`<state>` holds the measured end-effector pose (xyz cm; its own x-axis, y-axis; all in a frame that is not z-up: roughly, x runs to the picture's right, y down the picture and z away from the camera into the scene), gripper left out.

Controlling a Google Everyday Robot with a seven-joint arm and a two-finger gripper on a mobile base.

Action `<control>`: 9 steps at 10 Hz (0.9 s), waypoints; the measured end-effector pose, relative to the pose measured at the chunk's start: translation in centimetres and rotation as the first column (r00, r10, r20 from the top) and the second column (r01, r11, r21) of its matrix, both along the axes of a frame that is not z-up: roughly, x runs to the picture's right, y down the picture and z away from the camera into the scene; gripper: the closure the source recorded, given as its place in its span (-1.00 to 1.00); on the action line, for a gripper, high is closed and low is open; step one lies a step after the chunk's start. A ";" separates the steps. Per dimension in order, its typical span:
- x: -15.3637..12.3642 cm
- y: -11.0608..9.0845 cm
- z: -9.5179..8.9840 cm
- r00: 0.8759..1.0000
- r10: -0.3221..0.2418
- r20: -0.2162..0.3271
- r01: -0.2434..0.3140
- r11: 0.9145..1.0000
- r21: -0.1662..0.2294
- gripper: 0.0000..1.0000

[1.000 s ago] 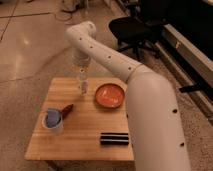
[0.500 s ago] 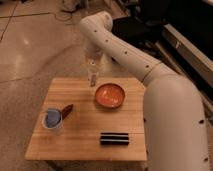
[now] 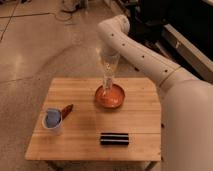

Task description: Place the bottle in the ceramic bowl

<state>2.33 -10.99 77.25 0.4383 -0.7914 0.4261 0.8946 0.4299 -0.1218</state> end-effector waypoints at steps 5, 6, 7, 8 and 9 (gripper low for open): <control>0.6 5.1 2.2 1.000 0.021 -0.006 -0.022 0.992 -0.121 -0.18; 0.4 5.4 2.5 1.000 0.020 -0.005 -0.020 0.991 -0.131 -0.35; 0.3 5.6 2.7 1.000 0.018 -0.004 -0.018 0.990 -0.138 -0.52; 0.2 5.6 2.9 1.000 0.013 -0.002 -0.013 0.990 -0.142 -0.60; 0.2 5.6 3.1 1.000 0.007 -0.003 -0.007 0.990 -0.144 -0.60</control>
<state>2.48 -5.43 80.31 0.4445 -0.7187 0.5347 0.8914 0.4137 -0.1849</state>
